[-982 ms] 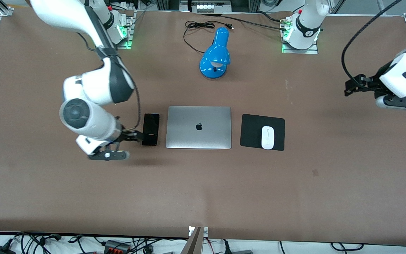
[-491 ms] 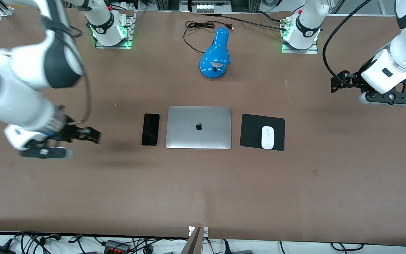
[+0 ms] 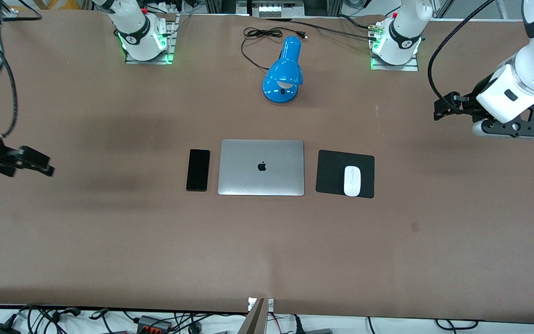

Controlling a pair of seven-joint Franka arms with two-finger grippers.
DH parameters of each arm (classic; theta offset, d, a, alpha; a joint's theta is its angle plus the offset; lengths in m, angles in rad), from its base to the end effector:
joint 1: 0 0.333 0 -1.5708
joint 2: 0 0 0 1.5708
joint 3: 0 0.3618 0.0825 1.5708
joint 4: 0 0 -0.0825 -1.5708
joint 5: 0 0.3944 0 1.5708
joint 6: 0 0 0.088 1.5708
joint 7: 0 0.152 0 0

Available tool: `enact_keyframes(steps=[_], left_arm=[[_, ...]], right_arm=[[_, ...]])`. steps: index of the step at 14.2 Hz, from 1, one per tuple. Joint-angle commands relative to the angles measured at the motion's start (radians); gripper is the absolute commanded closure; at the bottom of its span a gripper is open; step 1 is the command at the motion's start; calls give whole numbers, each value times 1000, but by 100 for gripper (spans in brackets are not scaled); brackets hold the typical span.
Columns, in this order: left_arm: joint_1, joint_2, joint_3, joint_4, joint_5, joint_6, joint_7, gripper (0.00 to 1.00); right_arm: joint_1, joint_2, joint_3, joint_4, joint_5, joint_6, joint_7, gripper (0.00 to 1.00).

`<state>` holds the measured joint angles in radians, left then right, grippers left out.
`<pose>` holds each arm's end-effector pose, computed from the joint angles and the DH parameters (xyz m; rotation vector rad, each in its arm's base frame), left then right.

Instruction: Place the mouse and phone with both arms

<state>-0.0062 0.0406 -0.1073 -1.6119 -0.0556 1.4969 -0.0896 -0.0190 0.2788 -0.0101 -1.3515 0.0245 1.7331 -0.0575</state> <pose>0.5558 -0.0711 0.5778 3.0875 -0.0370 -0.2485 0.6805 -0.0155 0.5749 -3.1200 -0.0409 -0.1619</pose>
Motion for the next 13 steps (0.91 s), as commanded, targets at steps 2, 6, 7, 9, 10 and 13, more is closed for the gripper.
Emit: enact_keyframes(steps=[2, 6, 7, 9, 10, 13], left_arm=[[9, -53, 8, -17, -18, -95, -15, 0], [9, -51, -8, 33, -27, -49, -79, 0], [9, -62, -12, 50, -26, -35, -91, 0], [-1, -57, -25, 90, 0, -30, -93, 0], [-1, -51, -26, 93, 0, -27, -93, 0], [12, -19, -9, 101, -1, -27, -96, 0]], right_arm=[[1, -56, 4, -21, -40, -69, -25, 0], [4, -157, 8, -163, -66, -14, -25, 0], [4, -203, 9, -228, -66, 8, -25, 0], [2, -280, 9, -315, -66, 8, -24, 0], [2, -306, 9, -340, -66, -6, -31, 0], [2, -345, 9, -380, -61, -42, -30, 0]])
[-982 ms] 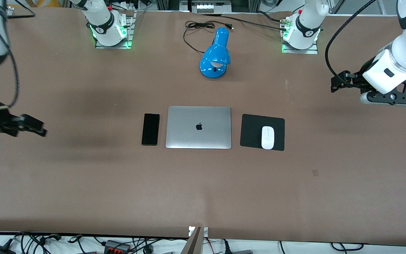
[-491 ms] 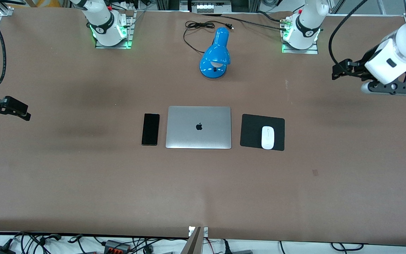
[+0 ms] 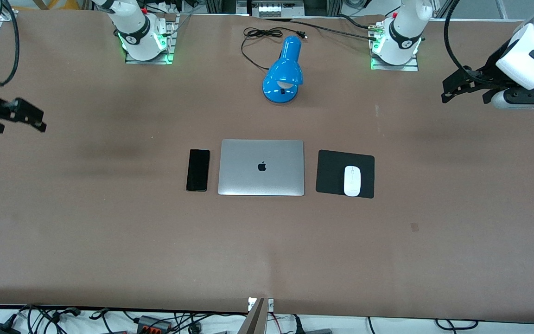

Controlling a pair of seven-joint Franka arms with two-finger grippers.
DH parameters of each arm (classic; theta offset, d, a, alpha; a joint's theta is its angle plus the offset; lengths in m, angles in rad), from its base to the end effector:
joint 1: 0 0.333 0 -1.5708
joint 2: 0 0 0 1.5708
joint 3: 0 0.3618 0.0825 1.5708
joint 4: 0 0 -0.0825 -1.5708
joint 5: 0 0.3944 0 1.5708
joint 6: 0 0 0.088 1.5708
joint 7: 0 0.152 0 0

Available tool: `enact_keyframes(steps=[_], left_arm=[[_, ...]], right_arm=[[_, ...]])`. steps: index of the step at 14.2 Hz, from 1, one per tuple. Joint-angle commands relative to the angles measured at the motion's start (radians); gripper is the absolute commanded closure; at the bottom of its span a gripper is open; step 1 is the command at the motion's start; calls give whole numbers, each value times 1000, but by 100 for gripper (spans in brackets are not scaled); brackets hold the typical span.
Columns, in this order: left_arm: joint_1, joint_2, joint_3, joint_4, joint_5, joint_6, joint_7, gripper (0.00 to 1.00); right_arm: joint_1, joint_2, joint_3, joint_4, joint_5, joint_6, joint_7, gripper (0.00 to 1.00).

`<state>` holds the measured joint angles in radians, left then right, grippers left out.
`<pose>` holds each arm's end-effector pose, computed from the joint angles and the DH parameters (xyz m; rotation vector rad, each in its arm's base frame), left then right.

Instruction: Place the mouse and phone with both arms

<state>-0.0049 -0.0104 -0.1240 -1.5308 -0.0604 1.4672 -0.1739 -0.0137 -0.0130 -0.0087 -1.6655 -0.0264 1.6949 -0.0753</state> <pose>0.5424 -0.0805 0.6417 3.0893 0.0624 -0.0951 0.5717 -0.0165 0.5978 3.1116 0.0865 0.0639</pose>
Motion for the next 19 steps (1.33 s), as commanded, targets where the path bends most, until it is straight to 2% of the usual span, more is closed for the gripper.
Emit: enact_keyframes(steps=[1, 3, 6, 10, 12, 19], left_arm=[[31, 73, 21, 27, 4, 2, -24, 0], [49, 111, 15, 64, 5, -2, -15, 0], [51, 139, 11, 63, 65, 30, -16, 0], [59, 113, 23, 66, 87, 16, -3, 0], [60, 112, 23, 70, 79, 36, 113, 0], [60, 116, 11, 57, 76, 91, 103, 0]], right_arm=[[-3, -53, 7, -71, -1, -6, -11, 0], [-2, -54, 9, -77, -1, -6, -11, 0], [-2, -51, 10, -73, -1, 9, -11, 0], [-2, -53, 10, -73, 0, 8, 0, 0], [-2, -51, 10, -69, 2, 8, 2, 0], [-3, -33, 9, -43, 0, -15, -14, 0]])
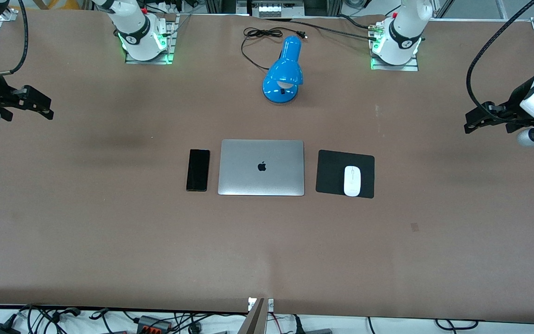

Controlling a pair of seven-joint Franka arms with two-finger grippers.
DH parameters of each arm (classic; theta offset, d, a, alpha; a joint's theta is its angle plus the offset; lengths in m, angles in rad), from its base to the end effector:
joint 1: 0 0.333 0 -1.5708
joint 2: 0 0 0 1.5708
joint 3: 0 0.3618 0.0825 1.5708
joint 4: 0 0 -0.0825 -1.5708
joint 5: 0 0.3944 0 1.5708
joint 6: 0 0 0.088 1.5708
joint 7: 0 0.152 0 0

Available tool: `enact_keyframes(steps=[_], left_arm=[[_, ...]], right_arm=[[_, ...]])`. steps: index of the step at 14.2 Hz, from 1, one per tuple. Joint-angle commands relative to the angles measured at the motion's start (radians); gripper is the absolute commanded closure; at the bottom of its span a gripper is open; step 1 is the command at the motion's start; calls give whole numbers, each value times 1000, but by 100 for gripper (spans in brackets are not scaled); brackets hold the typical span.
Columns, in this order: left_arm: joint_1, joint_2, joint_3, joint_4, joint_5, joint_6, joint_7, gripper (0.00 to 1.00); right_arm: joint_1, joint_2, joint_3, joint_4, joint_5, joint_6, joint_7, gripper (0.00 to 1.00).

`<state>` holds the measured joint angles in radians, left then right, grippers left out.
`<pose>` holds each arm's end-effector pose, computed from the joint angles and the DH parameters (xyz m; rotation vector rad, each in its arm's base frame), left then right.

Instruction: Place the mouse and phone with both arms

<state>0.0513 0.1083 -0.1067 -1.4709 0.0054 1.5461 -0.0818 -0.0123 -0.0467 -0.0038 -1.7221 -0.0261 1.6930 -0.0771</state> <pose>0.5983 -0.0288 0.6085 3.1370 0.0422 -0.0515 0.5569 -0.0127 0.5887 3.1134 0.0996 0.0255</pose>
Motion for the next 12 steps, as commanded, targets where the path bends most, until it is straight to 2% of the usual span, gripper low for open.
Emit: enact_keyframes(steps=[1, 12], left_arm=[[4, -4, -8, -3, 10, 11, 11, 0], [4, -6, -5, -2, 10, -3, 11, 0]], right_arm=[[-5, 1, 4, 15, 0, -13, -13, 0], [-5, 1, 4, 19, 0, -15, -16, 0]])
